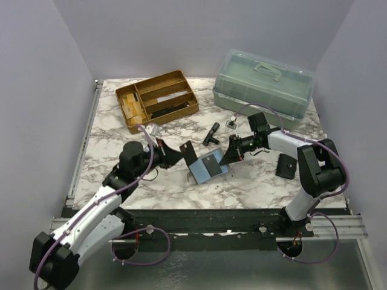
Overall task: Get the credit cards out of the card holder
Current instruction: Place the credit card in the storage box.
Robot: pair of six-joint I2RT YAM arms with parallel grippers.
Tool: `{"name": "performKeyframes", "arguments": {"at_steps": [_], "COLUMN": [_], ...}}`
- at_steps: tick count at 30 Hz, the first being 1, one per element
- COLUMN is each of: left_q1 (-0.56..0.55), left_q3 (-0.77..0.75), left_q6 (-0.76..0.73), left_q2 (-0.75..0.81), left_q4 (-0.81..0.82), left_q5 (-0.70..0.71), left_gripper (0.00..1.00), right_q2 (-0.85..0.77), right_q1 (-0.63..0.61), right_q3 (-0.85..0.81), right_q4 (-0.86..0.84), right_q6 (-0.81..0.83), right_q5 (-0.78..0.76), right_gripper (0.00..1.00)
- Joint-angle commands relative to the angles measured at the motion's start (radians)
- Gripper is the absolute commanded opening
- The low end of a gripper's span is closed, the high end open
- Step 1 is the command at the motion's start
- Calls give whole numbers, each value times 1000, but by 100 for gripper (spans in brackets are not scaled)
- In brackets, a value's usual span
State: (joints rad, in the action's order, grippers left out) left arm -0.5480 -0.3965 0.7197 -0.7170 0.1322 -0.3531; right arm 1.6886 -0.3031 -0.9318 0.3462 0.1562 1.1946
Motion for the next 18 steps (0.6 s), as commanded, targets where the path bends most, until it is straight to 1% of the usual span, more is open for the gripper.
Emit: {"name": "performKeyframes", "arguments": {"at_steps": [1, 3, 4, 7, 11, 13, 16, 18], "left_q1": [130, 204, 235, 303, 344, 347, 354, 358], "left_q3": [-182, -252, -306, -519, -812, -951, -1113, -1242], "left_q6": [-139, -157, -185, -335, -574, -691, -875, -963], "left_q2": [-180, -275, -328, -505, -733, -820, -946, -1051], "left_q4": [-154, -147, -169, -323, -543, -619, -726, -818], "left_q5": [-59, -123, -144, -168, -108, -74, -43, -22], "left_gripper": [0, 0, 0, 0, 0, 0, 0, 0], "right_q2": [38, 48, 51, 50, 46, 48, 55, 61], "right_q1": [-11, -12, -14, -17, -20, -22, -28, -32], "right_q3": [-44, -52, -52, -55, -58, -59, -67, -72], "right_q4": [68, 77, 81, 84, 89, 91, 97, 102], "right_q6": [61, 65, 69, 73, 73, 72, 74, 78], "right_q5": [-66, -74, -75, -83, -91, -93, -95, -96], "right_gripper": [0, 0, 0, 0, 0, 0, 0, 0]}}
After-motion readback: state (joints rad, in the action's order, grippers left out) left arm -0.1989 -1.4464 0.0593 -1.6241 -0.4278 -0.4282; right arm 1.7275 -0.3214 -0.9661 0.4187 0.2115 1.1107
